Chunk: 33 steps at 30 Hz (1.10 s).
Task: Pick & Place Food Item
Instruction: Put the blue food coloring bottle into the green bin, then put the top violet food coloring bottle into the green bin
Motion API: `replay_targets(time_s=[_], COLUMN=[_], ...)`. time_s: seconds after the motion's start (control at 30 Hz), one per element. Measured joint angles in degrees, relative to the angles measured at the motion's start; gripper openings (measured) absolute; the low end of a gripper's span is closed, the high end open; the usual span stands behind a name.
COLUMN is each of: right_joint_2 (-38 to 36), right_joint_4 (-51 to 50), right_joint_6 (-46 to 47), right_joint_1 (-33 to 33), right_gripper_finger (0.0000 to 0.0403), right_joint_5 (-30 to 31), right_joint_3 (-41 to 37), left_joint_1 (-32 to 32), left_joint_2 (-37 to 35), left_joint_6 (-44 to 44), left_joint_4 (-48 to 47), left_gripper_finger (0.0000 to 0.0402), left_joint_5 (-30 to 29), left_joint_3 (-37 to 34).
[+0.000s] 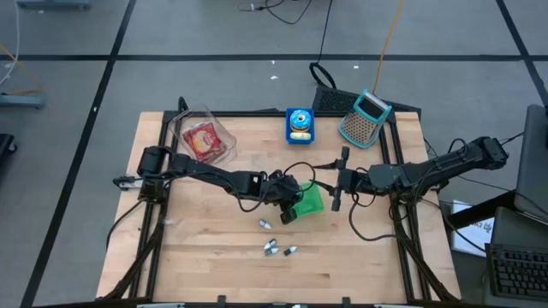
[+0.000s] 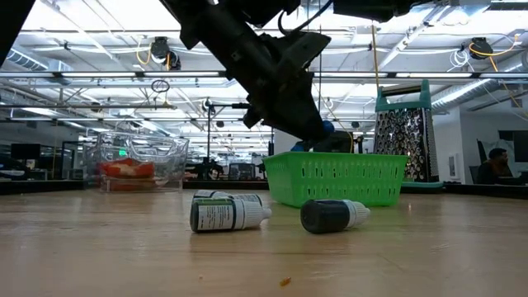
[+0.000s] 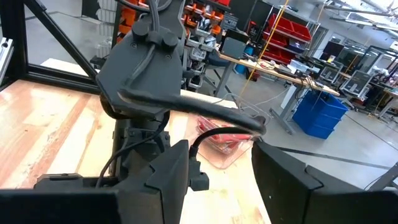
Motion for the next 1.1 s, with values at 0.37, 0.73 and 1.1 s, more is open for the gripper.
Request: replay_targets(time_s=[0.37, 0.73, 1.1], right_joint_2=[0.0, 0.0, 0.0], right_joint_4=[-0.04, -0.59, -0.67], right_joint_6=[0.03, 0.05, 0.08], right_joint_1=[0.0, 0.0, 0.0], right_gripper_finger=[0.0164, 0.0164, 0.0164], right_joint_5=[-0.01, -0.02, -0.02], right_joint_3=[0.0, 0.0, 0.0], left_joint_1=[0.66, -0.8, -8.27], left_joint_2=[0.0, -6.4, -9.05], left_joint_6=[0.15, 10.42, 10.71], left_joint_4=[-1.11, -9.43, -22.21], left_gripper_finger=[0.016, 0.0188, 0.0175], left_joint_5=[0.13, 4.74, 4.17], left_joint_3=[0.0, 0.09, 0.07])
